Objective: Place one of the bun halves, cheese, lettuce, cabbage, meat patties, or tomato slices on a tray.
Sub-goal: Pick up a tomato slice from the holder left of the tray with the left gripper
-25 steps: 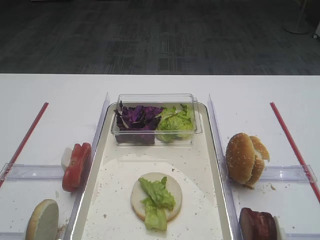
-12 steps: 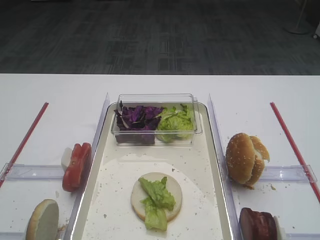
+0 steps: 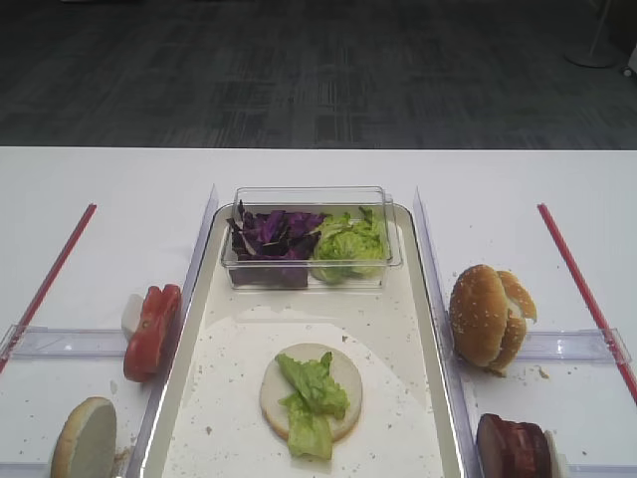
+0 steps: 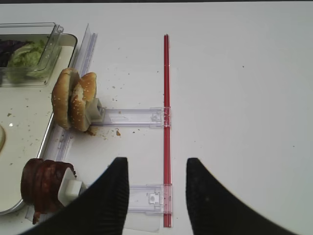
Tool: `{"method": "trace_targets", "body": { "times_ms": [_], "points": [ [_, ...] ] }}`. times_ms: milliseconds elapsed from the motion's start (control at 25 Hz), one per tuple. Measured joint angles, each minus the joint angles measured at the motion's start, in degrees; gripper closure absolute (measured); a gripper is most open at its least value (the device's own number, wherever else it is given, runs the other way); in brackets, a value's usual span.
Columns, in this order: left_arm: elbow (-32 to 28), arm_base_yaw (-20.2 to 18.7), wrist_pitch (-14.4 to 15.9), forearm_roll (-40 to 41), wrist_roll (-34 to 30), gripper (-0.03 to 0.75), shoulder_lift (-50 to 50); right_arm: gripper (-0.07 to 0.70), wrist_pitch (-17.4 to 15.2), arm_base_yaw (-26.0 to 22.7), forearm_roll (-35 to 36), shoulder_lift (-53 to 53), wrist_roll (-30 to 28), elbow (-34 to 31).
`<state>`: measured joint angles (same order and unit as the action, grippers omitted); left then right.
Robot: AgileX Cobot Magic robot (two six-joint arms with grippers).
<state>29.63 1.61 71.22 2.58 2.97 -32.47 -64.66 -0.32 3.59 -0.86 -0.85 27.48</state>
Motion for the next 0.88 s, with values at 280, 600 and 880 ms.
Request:
{"method": "trace_targets", "body": {
  "times_ms": [280, 600, 880],
  "points": [
    [0.2, 0.0, -0.5, -0.1, 0.0, 0.027, -15.7, 0.318, 0.0, 0.0, 0.0, 0.0, 0.0, 0.0],
    [0.3, 0.0, -0.9, 0.0, 0.1, 0.027, -18.5, 0.358, 0.0, 0.0, 0.0, 0.0, 0.0, 0.0],
    [0.3, 0.0, -4.4, 0.1, 1.2, 0.027, -19.1, 0.364, 0.0, 0.0, 0.0, 0.0, 0.0, 0.0]
  ]
}}
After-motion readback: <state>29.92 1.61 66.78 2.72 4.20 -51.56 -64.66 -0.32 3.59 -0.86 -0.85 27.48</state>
